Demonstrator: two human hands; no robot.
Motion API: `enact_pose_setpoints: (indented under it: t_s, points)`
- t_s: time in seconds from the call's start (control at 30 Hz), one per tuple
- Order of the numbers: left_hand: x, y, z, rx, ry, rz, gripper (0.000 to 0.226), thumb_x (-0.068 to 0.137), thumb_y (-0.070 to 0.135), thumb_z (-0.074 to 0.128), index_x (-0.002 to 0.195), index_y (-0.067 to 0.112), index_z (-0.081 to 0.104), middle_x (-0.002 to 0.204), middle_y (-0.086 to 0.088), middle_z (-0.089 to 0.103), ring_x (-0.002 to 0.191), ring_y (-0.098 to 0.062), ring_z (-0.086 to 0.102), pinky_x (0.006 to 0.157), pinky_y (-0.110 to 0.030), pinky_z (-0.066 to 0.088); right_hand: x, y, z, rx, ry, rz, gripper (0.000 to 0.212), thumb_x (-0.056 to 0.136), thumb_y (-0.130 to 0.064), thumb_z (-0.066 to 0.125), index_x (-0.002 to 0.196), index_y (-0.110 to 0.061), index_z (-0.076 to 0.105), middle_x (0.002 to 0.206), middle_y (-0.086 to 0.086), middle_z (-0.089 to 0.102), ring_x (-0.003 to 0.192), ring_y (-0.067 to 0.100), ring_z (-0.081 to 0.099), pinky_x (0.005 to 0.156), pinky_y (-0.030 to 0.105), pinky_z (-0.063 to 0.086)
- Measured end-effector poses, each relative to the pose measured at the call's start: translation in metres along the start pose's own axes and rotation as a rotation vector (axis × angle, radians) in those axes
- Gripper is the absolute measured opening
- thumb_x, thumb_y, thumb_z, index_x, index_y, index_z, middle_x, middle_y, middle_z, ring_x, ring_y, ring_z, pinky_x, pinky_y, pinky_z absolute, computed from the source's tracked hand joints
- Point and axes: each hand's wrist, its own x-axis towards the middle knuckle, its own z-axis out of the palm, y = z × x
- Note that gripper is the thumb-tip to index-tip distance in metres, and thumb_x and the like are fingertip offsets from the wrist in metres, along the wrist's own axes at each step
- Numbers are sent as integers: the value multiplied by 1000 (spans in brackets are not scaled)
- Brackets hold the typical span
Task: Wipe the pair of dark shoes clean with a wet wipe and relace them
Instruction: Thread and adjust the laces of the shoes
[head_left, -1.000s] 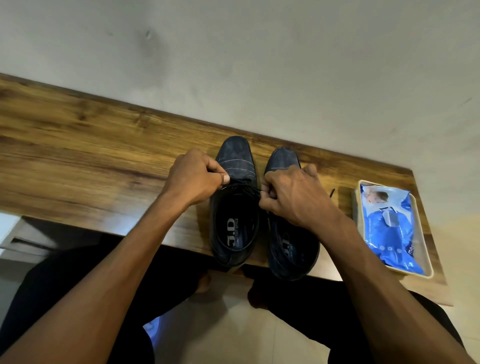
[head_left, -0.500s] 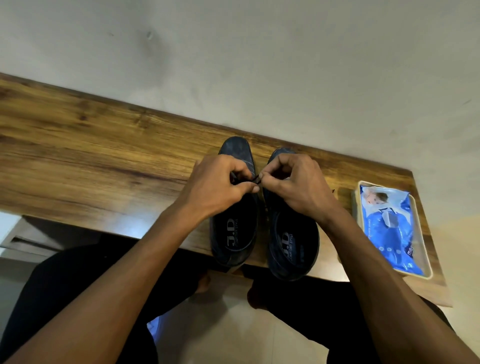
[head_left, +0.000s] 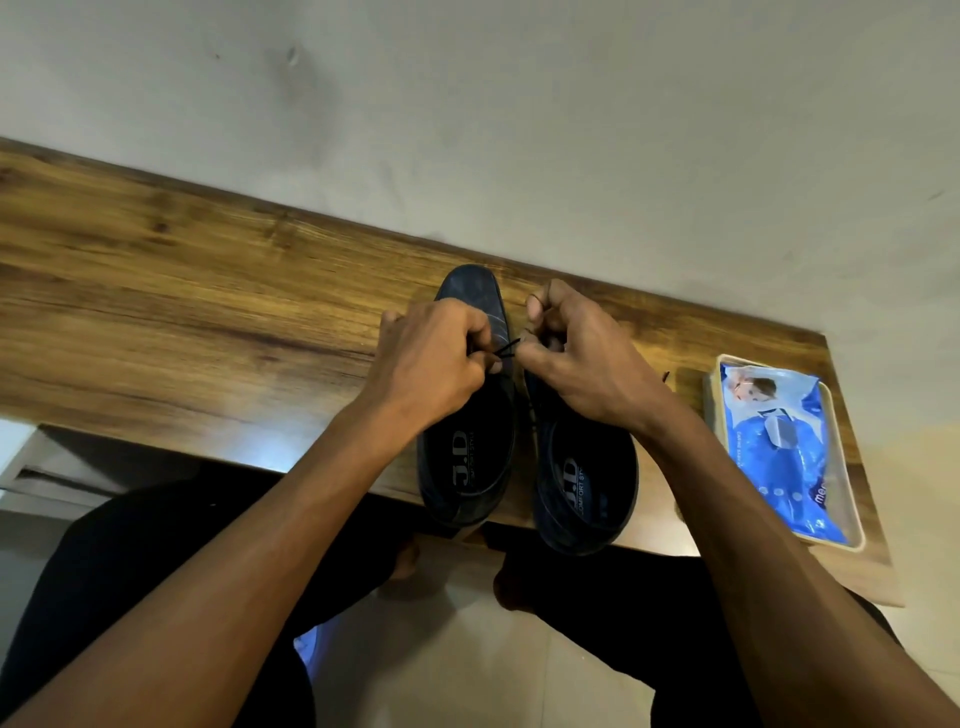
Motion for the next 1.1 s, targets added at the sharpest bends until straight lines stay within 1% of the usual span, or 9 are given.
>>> enact_pose_setpoints:
  t_s: [0.13,0.23,0.33,0.43,0.6,0.8,0.9,0.97,1.1]
  points:
    - [2,-2,0,7,-9,-9,15,81,32,78,75,35,65,90,11,70,97,-16,61,96,-49,40,1,-1,-6,-95,-55,-22,28,94,-14,61,90,-31,39,61,-31,55,56,1,50,63,16,35]
    - [2,-3,1,40,-20,11,7,82,34,77,82,30,71,89,10,71,97,-16,61,91,-43,37,0,-4,-7,-310,-104,-51,27,94,-15,59,95,-31,38,71,-18,53,70,6,56,87,40,36]
    - [0,-3,1,37,9,31,4,83,29,75,82,29,72,87,10,71,95,-16,61,90,-42,37,0,-1,-5,-291,-37,-76,24,93,-17,60,97,-33,42,76,-18,55,74,10,59,90,48,41]
    - [-2,-2,1,-25,25,10,14,82,25,75,74,32,68,82,10,71,93,-19,63,93,-50,44,1,6,-6,-124,47,-84,18,96,-23,64,98,-35,51,81,-15,65,76,8,63,82,44,52]
    - [-1,0,0,-63,36,-6,15,82,29,78,73,34,66,76,12,68,88,-19,65,93,-51,46,3,10,-6,-57,26,-81,12,97,-18,65,104,-27,60,87,-9,69,81,8,65,77,35,53]
    - [0,-1,1,-23,15,5,7,80,33,80,80,32,73,76,14,65,91,-17,64,93,-51,46,1,5,-5,-77,-86,-66,15,103,-18,54,106,-27,42,75,-13,56,63,6,53,63,26,41]
    - [2,-2,-1,21,-7,4,6,82,35,78,86,32,75,89,12,72,98,-16,63,95,-47,40,1,2,-8,-224,-121,-74,16,103,-15,49,108,-25,37,79,-12,57,67,1,54,77,34,37]
    - [2,-1,-2,50,-14,11,8,83,37,77,88,32,75,94,11,73,103,-17,60,93,-44,35,0,-1,-7,-368,-131,-96,22,101,-9,44,109,-27,33,81,-11,55,76,9,54,88,43,33]
    - [2,1,-5,71,-21,-1,8,83,36,77,90,33,75,96,10,73,104,-17,60,94,-44,33,-1,-5,-5,-467,-116,-128,27,97,-2,42,109,-26,34,88,-11,50,85,20,52,92,46,28]
